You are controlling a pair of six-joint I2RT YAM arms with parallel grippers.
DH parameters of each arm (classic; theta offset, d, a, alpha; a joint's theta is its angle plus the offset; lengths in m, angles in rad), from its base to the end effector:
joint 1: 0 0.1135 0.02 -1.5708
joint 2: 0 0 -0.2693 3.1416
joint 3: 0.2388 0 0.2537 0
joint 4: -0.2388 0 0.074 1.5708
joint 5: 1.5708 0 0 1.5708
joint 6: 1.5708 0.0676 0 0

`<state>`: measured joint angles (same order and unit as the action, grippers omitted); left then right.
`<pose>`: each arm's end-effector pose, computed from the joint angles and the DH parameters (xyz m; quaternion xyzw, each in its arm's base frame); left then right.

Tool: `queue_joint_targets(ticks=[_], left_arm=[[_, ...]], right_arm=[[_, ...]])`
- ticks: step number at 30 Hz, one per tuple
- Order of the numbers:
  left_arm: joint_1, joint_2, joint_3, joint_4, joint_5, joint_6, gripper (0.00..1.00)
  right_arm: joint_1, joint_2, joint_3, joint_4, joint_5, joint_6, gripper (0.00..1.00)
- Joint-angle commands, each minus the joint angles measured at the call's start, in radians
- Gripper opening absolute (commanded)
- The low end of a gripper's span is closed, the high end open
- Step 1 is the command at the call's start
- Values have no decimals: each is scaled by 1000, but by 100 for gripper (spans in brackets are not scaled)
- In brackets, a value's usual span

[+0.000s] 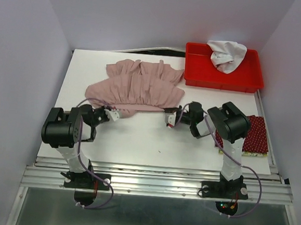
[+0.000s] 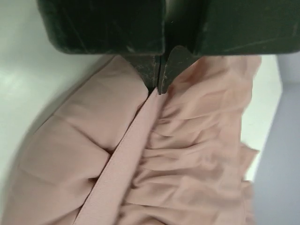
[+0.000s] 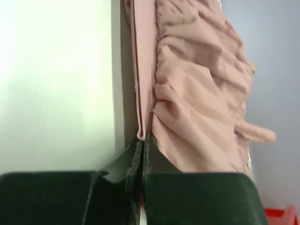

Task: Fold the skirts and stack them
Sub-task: Flatten the skirt out

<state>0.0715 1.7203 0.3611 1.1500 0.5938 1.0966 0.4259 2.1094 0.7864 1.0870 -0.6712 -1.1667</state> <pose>0.2997 -0.0165 0.1244 0.5249 0.5573 0.1422 0.6275 0.3471 0.2036 0.0907 -0.6726 0.3730 0.0296 0.6384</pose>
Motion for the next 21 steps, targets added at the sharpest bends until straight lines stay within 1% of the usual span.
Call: queue_joint_targets(ticks=[1, 2, 3, 4, 7, 8, 9, 10, 12, 14, 15, 16, 17, 18, 19, 20, 21], left_arm=[[68, -148, -79, 326, -78, 148, 0], [68, -228, -89, 279, -81, 119, 0], [68, -272, -94, 170, -80, 111, 0], [70, -310, -99, 116, -75, 103, 0], [70, -477, -160, 8, -37, 112, 0], [70, -508, -177, -15, -29, 146, 0], [70, -540, -207, -66, -10, 163, 0], [70, -598, -221, -90, -3, 177, 0], [70, -660, -241, -149, 6, 204, 0], [70, -749, -251, -292, 23, 273, 0], [70, -781, -251, -358, 29, 302, 0], [70, -847, -257, -481, 47, 356, 2], [70, -881, -261, -540, 58, 383, 4], [70, -921, -264, -608, 73, 416, 12], [70, -958, -267, -757, 89, 454, 16], [70, -1034, -269, -830, 115, 544, 20], [70, -1076, -269, -971, 129, 578, 34]], right_arm=[[-55, -138, -97, 179, -36, -148, 1], [-55, -159, -127, 169, -47, -149, 1], [-55, -182, -140, 147, -53, -145, 1], [-55, -204, -150, 133, -54, -143, 1], [-55, -299, -182, 84, -76, -148, 1], [-46, -316, -200, 59, -88, -154, 1], [-45, -330, -210, 48, -93, -162, 1], [-45, -344, -219, 31, -94, -174, 1], [-45, -384, -240, -4, -99, -192, 1], [-45, -431, -265, -80, -105, -241, 1], [-45, -451, -274, -116, -105, -260, 3], [-45, -472, -289, -160, -123, -286, 6], [-45, -497, -299, -211, -133, -315, 8], [-45, -521, -309, -311, -148, -371, 13], [-45, -573, -325, -364, -160, -405, 18], [-45, -603, -354, -466, -192, -477, 27], [-45, -632, -369, -519, -208, -511, 44]])
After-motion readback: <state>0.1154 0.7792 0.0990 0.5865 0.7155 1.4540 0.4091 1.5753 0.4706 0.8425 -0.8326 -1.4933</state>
